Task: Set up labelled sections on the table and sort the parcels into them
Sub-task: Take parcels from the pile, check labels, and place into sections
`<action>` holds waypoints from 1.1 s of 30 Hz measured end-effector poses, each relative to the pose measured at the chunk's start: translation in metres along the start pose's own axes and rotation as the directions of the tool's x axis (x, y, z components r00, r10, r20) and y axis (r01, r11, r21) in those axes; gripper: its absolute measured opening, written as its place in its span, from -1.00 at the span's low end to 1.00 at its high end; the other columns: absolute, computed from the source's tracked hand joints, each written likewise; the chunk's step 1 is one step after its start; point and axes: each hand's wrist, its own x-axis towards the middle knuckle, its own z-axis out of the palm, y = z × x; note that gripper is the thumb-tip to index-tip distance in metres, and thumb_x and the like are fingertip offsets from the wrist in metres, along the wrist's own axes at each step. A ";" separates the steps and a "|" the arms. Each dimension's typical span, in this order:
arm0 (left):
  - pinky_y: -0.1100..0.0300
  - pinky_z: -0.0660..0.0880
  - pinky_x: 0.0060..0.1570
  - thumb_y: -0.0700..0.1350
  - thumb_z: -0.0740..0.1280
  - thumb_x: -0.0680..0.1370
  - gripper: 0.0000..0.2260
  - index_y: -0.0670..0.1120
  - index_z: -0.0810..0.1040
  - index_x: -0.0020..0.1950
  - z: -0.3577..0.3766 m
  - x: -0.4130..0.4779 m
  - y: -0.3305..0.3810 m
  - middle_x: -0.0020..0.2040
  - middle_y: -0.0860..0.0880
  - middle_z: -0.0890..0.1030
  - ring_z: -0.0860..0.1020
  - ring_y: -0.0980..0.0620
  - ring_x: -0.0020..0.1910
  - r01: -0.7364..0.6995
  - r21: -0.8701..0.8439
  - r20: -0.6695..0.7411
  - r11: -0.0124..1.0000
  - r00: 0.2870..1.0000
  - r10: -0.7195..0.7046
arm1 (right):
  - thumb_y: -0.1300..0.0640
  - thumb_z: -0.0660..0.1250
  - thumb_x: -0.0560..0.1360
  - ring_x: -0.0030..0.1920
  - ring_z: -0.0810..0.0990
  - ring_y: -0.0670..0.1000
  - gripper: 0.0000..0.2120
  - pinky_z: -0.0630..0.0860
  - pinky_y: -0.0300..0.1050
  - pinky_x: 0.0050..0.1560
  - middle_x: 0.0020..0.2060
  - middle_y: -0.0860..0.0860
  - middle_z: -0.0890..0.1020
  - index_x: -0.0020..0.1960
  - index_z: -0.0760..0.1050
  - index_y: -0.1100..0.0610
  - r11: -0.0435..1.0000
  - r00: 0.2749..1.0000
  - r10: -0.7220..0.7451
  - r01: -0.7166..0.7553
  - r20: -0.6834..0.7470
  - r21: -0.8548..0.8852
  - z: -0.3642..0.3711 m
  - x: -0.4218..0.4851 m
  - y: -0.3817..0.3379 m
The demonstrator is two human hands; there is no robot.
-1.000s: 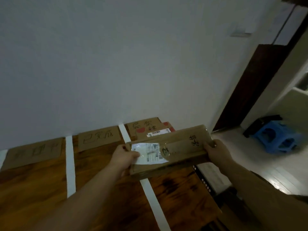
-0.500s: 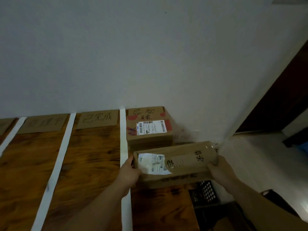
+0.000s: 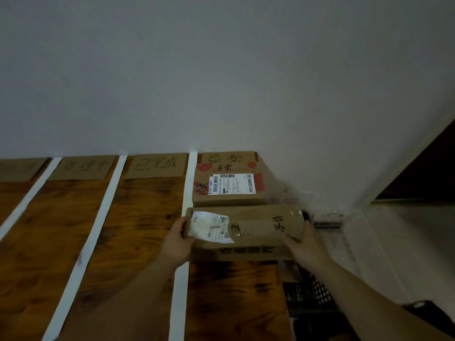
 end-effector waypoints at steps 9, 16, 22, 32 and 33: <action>0.12 0.51 0.08 -0.21 0.29 0.56 -0.44 -0.01 0.17 0.51 -0.017 0.014 0.006 0.43 -0.10 0.36 0.40 -0.11 0.34 -0.015 0.194 0.101 0.981 0.995 -0.005 | 0.09 0.37 0.52 0.13 0.45 -0.01 -0.43 0.35 -0.18 0.04 0.22 0.04 0.49 0.43 0.17 0.11 0.999 0.993 0.032 -0.031 0.117 -0.014 -0.004 0.011 -0.012; 0.00 0.37 0.32 -0.09 0.29 0.57 -0.43 0.02 0.13 0.52 -0.030 0.004 0.009 0.42 0.03 0.33 0.33 -0.11 0.41 -0.006 0.248 0.110 0.969 0.994 -0.022 | -0.05 0.39 0.48 0.31 0.41 0.10 -0.16 0.38 -0.15 0.18 0.34 0.03 0.38 0.54 -0.04 0.16 0.987 0.991 0.056 -0.036 0.123 -0.158 -0.009 0.011 -0.017; 0.01 0.39 0.25 0.01 0.25 0.59 -0.41 0.01 0.05 0.55 -0.093 -0.013 0.013 0.49 -0.13 0.25 0.38 -0.16 0.37 0.086 0.338 -0.018 0.937 0.996 -0.085 | -0.33 0.23 0.40 0.33 0.36 0.16 -0.23 0.40 0.11 0.30 0.39 0.11 0.34 0.48 0.18 0.02 0.893 0.989 -0.127 0.145 0.071 -0.427 -0.007 0.011 -0.064; 0.10 0.36 0.25 0.04 0.28 0.57 -0.45 -0.04 0.20 0.51 -0.313 -0.085 -0.039 0.48 -0.16 0.27 0.35 -0.15 0.38 0.151 0.366 -0.210 0.918 0.975 -0.077 | -0.16 0.23 0.56 0.43 0.30 0.12 -0.36 0.30 -0.03 0.35 0.50 0.07 0.23 0.53 0.15 0.07 0.707 0.808 -0.409 0.574 0.424 -0.413 0.146 -0.096 -0.264; 0.08 0.39 0.25 0.05 0.30 0.56 -0.44 -0.02 0.20 0.51 -0.339 -0.095 -0.049 0.48 -0.14 0.27 0.36 -0.15 0.37 0.157 0.329 -0.236 0.931 0.968 -0.080 | -0.16 0.23 0.56 0.43 0.30 0.13 -0.36 0.29 -0.04 0.35 0.49 0.09 0.25 0.52 0.16 0.09 0.683 0.793 -0.419 0.596 0.442 -0.422 0.169 -0.109 -0.281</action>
